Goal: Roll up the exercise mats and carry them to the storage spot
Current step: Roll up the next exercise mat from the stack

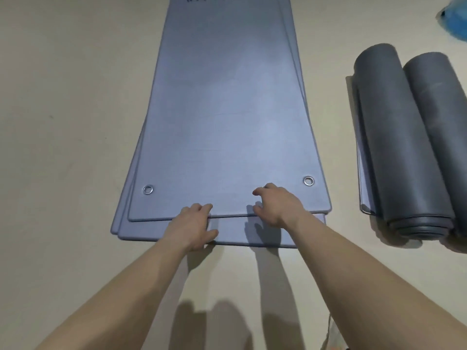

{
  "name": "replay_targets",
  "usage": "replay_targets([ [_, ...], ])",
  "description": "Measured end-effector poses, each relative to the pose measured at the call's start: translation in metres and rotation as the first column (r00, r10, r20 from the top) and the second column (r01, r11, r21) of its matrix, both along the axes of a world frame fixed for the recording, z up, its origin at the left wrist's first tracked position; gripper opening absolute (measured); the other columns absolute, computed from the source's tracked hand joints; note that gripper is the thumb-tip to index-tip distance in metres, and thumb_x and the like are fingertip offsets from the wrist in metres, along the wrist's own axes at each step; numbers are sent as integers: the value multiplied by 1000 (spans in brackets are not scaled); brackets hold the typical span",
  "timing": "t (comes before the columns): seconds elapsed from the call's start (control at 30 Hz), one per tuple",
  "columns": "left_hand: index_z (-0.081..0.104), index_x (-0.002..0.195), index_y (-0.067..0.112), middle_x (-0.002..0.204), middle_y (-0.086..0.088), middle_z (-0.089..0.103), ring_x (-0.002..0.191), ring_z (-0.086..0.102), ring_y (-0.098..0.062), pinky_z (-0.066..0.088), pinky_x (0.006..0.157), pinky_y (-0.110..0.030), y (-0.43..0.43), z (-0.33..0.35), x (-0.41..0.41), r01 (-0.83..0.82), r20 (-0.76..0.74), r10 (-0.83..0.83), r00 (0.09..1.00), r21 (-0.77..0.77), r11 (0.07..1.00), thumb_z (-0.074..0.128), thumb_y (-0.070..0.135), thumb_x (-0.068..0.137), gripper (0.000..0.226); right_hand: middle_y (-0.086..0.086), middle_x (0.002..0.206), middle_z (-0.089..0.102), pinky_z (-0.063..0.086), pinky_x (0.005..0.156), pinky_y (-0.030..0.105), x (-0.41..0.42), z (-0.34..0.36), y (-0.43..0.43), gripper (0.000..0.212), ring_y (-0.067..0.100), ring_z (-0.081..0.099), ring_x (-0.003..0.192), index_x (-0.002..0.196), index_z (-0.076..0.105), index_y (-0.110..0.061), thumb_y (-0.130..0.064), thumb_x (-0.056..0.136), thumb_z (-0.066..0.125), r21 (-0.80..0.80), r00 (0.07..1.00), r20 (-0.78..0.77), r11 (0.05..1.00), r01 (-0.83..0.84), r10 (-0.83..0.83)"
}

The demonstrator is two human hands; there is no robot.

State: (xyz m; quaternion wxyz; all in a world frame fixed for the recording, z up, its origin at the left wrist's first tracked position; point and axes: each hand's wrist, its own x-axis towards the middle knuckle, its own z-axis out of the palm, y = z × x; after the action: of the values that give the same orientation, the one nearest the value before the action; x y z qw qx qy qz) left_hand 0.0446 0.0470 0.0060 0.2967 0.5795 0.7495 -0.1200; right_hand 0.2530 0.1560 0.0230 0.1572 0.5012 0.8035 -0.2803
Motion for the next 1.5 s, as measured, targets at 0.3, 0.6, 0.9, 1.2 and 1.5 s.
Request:
replay_targets([
  [0.3,22,159,30,166,-5,18,151,14,-36,28,117,-47,-7,-87,-56,33,-132,-5,991,209,977,64,44,95,78,6,143,35,42,88,41,-35,-90,-10,61,33,41,120,146,31,-29,-47,95,61,237,966,215,951,-197,146],
  [0.6,62,126,16,126,-5,63,106,61,-35,55,64,-43,-6,-99,-78,211,-214,-129,968,422,882,77,31,88,44,5,110,63,46,66,40,-13,-115,-16,30,36,58,90,109,62,-18,-43,94,65,484,976,27,851,-204,218],
  [0.9,66,107,15,113,-8,68,103,61,-33,31,71,-33,2,12,-58,18,-167,44,985,353,935,41,25,108,27,12,103,70,36,71,37,-30,-9,-12,35,38,62,97,100,65,-13,-38,108,43,319,992,-88,940,116,-93],
  [1.2,65,108,24,107,-8,67,93,61,-31,45,74,-35,-57,21,-44,23,-122,-7,993,133,991,41,27,108,25,5,93,72,37,69,37,7,10,-72,41,33,63,89,87,61,-24,-51,107,38,274,1000,3,962,5,-6],
  [1.5,70,111,27,101,1,68,92,57,-24,30,74,-34,-18,-13,-48,85,-287,35,957,395,915,39,36,109,32,4,84,62,34,75,40,-4,-32,-36,30,31,57,78,84,70,-18,-48,92,69,603,1000,-3,798,-22,29],
])
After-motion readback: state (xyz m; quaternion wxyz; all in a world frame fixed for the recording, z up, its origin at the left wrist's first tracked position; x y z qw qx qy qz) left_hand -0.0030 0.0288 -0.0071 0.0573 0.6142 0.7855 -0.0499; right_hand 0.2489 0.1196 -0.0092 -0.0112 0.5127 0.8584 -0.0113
